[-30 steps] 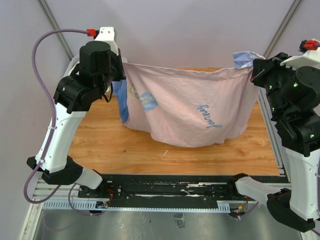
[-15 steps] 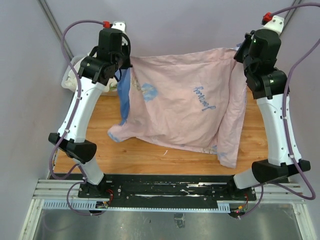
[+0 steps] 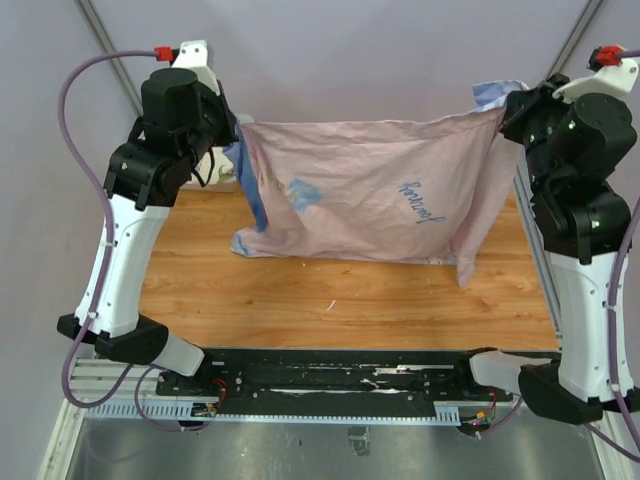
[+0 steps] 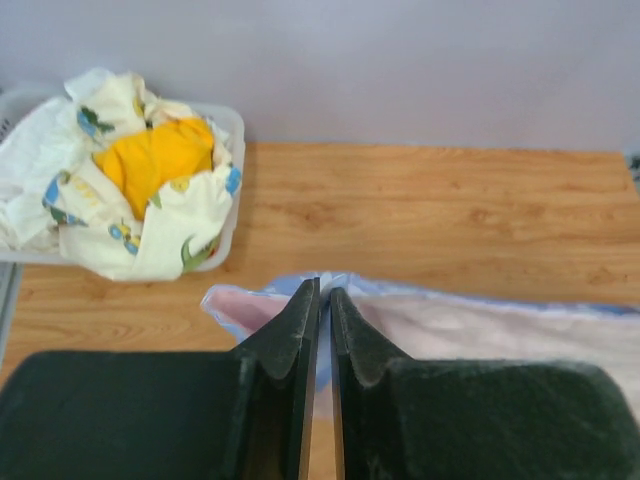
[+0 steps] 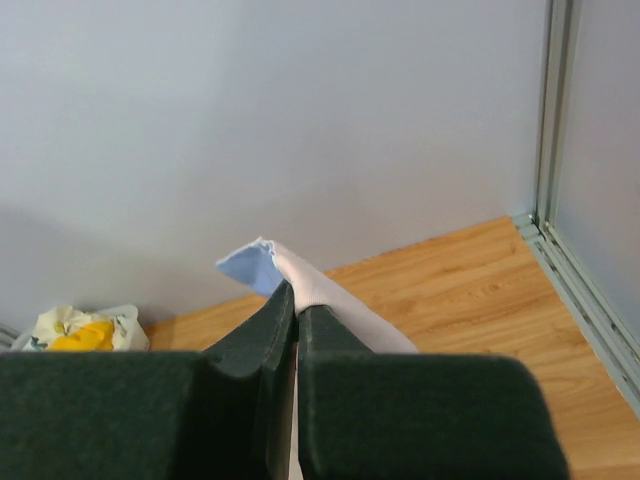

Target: Put the pillow into the pillowcase

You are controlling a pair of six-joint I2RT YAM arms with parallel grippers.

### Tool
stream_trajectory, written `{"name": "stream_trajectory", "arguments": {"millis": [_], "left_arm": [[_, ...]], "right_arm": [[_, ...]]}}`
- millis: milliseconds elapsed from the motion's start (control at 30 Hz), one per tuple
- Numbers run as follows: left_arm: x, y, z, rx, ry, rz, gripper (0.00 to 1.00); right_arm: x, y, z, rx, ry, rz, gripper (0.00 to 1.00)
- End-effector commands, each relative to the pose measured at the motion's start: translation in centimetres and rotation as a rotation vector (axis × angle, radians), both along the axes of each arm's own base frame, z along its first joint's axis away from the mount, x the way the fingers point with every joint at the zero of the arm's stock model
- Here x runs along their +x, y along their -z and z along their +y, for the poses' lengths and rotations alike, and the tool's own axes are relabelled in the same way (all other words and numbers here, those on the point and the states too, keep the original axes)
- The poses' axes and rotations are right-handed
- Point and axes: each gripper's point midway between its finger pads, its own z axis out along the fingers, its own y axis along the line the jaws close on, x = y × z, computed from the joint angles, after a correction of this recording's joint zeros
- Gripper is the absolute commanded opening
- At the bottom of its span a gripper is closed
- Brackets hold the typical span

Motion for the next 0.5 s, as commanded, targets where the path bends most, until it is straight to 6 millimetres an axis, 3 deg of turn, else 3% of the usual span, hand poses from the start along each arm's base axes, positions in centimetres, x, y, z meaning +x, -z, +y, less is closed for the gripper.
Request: {"name": "stream_trajectory", "arguments": {"millis": [0,67,100,300,400,467], "left_arm": [[4.1,-2.8,-0.9,-0.008,-0.020,-0.103,0.12],[5.2,-2.5,-1.6,-0.016,-0.006,-0.090,0.09],[5.6,-2.3,-1.7,-0.020,-0.008,-0.080,0.02],[3.5,-2.0,-1.0,-0.035,-0.003,-0.092,0.00],[2.9,-0.4,-1.6,-0.052,0.032,-0.066,0.03],[2.9,0.9,-2.5,-0.063,0.077,-0.056,0.14]], "right_arm": [[4.3,-2.9,0.7,-0.009,-0.002,-0.065,0.01],[6.2,-2.4,1.4,-0.025,-0.018,-0.039,0.01],[6.6,-2.3,1.5,-0.028,-0.021,-0.027,0.01],[4.7,-1.8,1.5,-0.011,-0.041,-0.042,0.01],[4.0,-1.3,2.0,0.004,-0.075,-0.035,0.01],[3.7,-0.9,2.5,0.017,-0.100,-0.023,0.01]]}}
